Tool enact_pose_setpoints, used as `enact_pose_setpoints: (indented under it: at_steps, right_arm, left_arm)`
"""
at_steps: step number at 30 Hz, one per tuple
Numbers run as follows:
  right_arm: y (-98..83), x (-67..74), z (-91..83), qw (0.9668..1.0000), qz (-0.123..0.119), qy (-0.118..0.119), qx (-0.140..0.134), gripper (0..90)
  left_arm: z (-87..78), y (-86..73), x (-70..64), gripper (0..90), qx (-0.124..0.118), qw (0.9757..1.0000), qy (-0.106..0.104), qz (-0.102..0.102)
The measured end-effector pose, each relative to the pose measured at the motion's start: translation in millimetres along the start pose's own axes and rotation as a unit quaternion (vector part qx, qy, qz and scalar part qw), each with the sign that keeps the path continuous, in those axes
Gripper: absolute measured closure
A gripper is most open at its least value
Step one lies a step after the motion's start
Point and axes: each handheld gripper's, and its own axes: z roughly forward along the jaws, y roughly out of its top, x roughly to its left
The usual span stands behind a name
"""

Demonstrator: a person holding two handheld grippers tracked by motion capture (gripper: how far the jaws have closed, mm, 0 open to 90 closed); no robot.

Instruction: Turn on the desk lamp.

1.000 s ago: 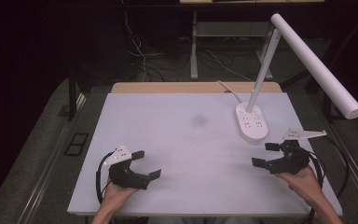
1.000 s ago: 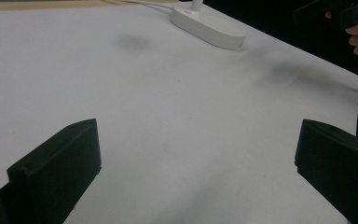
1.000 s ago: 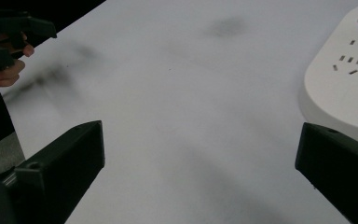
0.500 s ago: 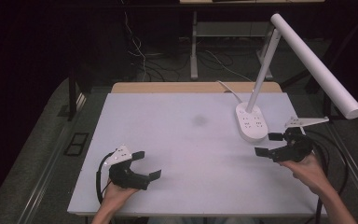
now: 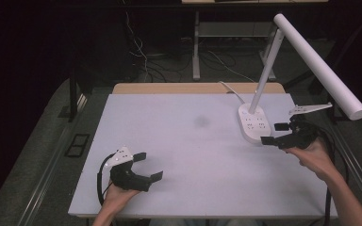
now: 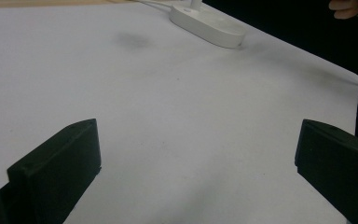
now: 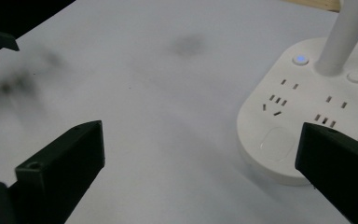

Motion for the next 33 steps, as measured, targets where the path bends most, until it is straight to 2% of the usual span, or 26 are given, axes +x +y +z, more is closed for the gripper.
enact_pose_setpoints:
  at_steps: [8, 20, 21, 24, 26, 27, 31, 33]
  right_arm:
    - [9.2, -13.2, 6.6, 0.9999, 0.005, -0.009, 0.004, 1.2]
    - [26.4, -45.7, 10.2, 0.9989, 0.020, -0.041, -0.002, 1.9]
    - [27.3, -48.4, 10.0, 0.9989, 0.022, -0.041, -0.002, 6.1]
    - [28.9, -56.7, 10.6, 0.9985, 0.028, -0.046, -0.006, 7.3]
    - [29.7, -62.0, 11.0, 0.9984, 0.029, -0.049, -0.004, 14.8]
    - [30.1, -64.8, 11.3, 0.9982, 0.029, -0.053, -0.005, 15.3]
    - [33.8, -73.3, 13.2, 0.9976, 0.035, -0.060, -0.003, 31.6]
    - [34.9, -77.7, 14.9, 0.9972, 0.040, -0.063, -0.003, 36.9]
  left_arm:
    - [0.0, 0.0, 0.2, 0.0, 0.000, 1.0000, 0.000, -0.001]
    - [0.7, -0.1, 1.2, 0.0, 0.001, 1.0000, 0.000, 0.000]
    - [0.7, -0.1, 1.2, 0.0, 0.001, 1.0000, 0.000, 0.000]
    - [0.8, -0.1, 1.4, 0.0, 0.001, 1.0000, -0.001, -0.001]
    - [1.0, -0.1, 1.7, 0.0, 0.004, 1.0000, -0.001, 0.000]
    - [1.2, 0.0, 1.7, 0.0, 0.004, 1.0000, -0.001, 0.000]
    - [1.4, 0.0, 1.7, 0.0, 0.004, 1.0000, -0.002, -0.001]
    - [1.4, 0.0, 1.9, 0.0, 0.004, 1.0000, -0.002, 0.000]
